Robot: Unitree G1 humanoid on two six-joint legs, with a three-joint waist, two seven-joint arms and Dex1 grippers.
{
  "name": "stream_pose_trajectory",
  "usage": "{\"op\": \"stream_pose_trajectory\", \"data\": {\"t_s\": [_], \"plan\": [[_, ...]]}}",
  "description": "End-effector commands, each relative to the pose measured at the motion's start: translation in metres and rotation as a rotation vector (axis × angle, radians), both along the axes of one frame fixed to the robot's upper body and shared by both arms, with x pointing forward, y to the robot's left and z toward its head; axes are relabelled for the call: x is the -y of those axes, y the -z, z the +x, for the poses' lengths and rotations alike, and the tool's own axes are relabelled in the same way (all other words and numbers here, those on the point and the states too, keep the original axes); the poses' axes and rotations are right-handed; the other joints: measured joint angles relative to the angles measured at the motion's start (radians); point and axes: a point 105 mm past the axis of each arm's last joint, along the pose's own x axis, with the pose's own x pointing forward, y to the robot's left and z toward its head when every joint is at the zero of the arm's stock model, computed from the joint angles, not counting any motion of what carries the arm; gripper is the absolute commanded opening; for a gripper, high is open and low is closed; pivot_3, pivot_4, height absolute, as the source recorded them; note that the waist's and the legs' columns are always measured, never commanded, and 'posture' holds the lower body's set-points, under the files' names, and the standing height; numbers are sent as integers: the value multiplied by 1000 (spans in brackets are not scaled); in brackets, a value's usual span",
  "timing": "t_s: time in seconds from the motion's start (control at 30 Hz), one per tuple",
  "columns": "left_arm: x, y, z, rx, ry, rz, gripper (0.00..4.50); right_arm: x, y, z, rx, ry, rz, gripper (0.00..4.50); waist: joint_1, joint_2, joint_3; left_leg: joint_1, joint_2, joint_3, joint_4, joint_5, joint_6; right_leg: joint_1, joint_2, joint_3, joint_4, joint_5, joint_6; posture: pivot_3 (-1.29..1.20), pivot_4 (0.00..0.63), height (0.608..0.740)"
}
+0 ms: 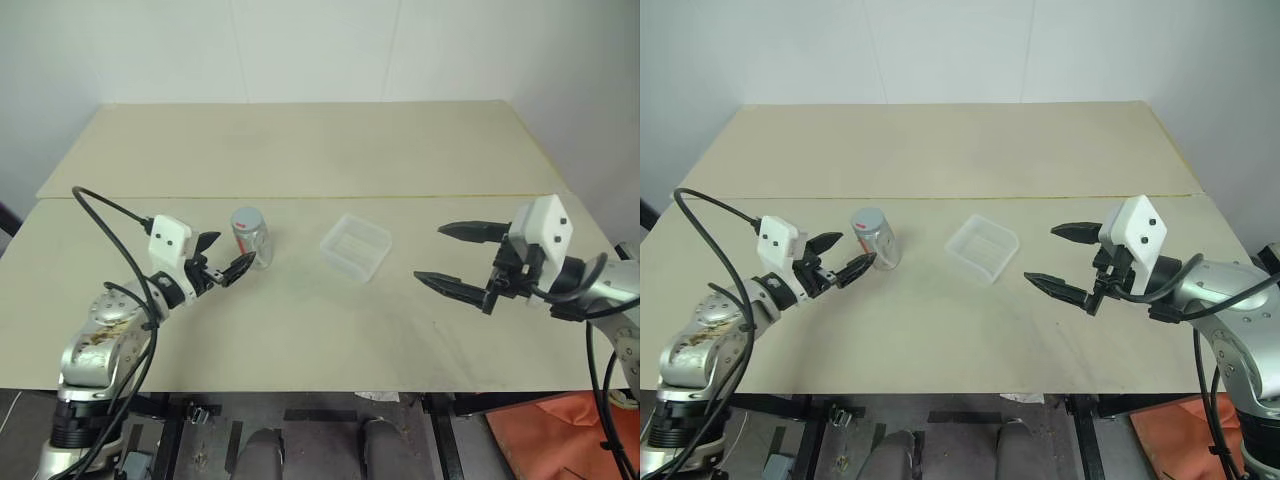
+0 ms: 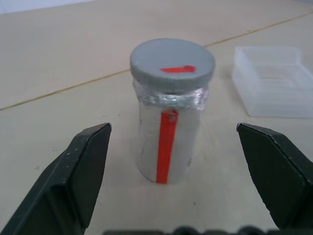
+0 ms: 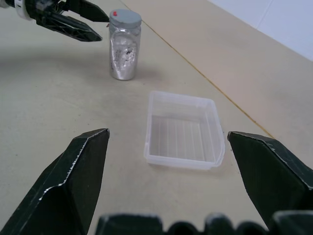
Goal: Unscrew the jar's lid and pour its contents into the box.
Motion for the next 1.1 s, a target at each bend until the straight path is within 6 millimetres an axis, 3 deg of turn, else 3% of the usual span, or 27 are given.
{"op": "stream_pose_trajectory", "data": {"t_s": [0.03,0.5,0.83,0.93,1.1], "plan": [[7,-8,1,51,-6,-3,4465,-3,-15,-5,70,-7,0,4500,0,0,0,0,0,0,0,0,0,0,0,0,0,0,0,0,150,740],[23,-1,31,100,-126,-45,4465,3,-15,-14,73,15,-25,4500,7,0,0,0,0,0,1,0,0,1,0,0,0,0,1,0,150,740],[28,3,39,104,-135,-64,4465,3,-16,-20,83,24,-23,4500,9,0,0,0,0,0,1,0,0,2,0,0,-1,0,1,0,150,740],[27,6,42,96,-138,-39,3825,4,-16,-21,85,26,-24,4500,9,-1,0,0,0,0,1,0,0,2,0,0,-1,0,1,0,150,740],[29,7,46,109,-129,-34,2187,3,-15,-23,87,27,-20,4500,8,-1,0,0,0,0,1,0,0,2,0,0,-1,0,1,0,150,740]]}}
